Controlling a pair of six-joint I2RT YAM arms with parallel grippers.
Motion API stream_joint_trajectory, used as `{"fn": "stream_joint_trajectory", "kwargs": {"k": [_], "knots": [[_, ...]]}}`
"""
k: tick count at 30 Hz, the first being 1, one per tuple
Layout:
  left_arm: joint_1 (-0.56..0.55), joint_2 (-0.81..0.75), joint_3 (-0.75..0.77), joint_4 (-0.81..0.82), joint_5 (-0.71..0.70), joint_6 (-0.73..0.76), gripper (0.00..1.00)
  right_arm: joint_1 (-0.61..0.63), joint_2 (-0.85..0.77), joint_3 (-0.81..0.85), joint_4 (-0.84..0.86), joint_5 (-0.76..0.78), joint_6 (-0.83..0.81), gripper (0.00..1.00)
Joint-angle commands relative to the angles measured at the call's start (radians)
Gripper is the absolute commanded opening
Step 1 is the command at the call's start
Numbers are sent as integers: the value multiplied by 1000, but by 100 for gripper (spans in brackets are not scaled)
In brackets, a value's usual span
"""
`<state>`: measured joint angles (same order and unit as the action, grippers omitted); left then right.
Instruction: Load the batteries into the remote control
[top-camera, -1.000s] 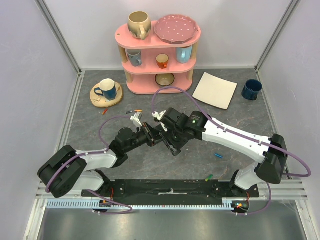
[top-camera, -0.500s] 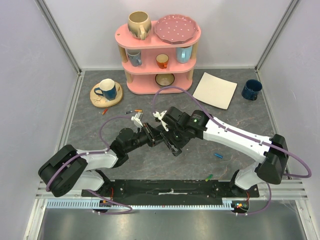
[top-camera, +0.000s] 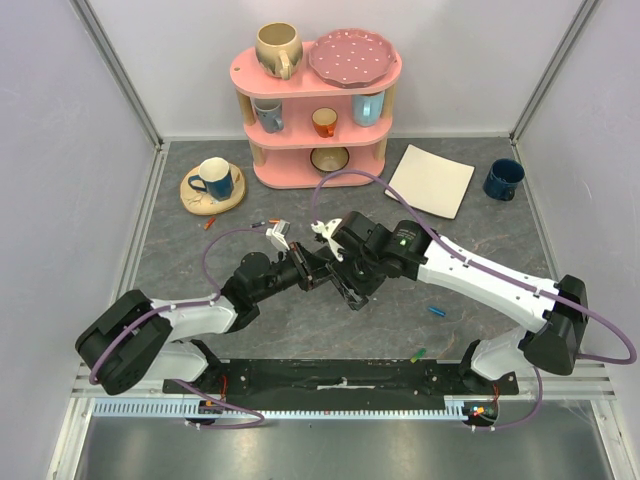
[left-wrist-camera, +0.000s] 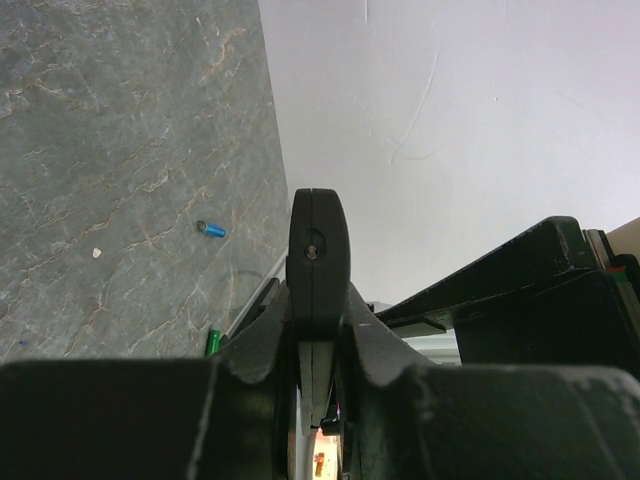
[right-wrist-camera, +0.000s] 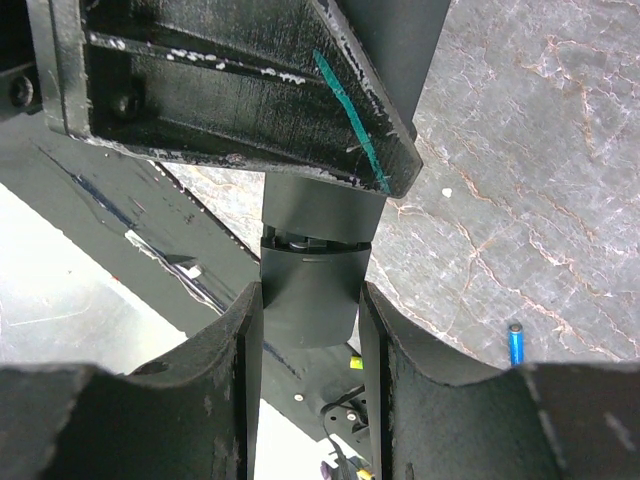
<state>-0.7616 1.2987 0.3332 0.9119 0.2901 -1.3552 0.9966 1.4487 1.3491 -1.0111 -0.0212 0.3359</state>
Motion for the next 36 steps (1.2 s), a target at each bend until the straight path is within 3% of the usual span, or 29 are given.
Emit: {"fn": "stream_joint_trajectory", "kwargs": {"k": [1, 15, 36], "knots": [[-30, -52, 52, 55, 90, 16, 2, -13, -10, 35, 23, 26, -52, 40], [28, -61, 32, 27, 100, 50, 2, -15, -34, 110, -66, -23, -84, 40], [41, -38, 81, -79, -14, 59, 2, -1, -1, 163, -98, 121, -5, 35]]}}
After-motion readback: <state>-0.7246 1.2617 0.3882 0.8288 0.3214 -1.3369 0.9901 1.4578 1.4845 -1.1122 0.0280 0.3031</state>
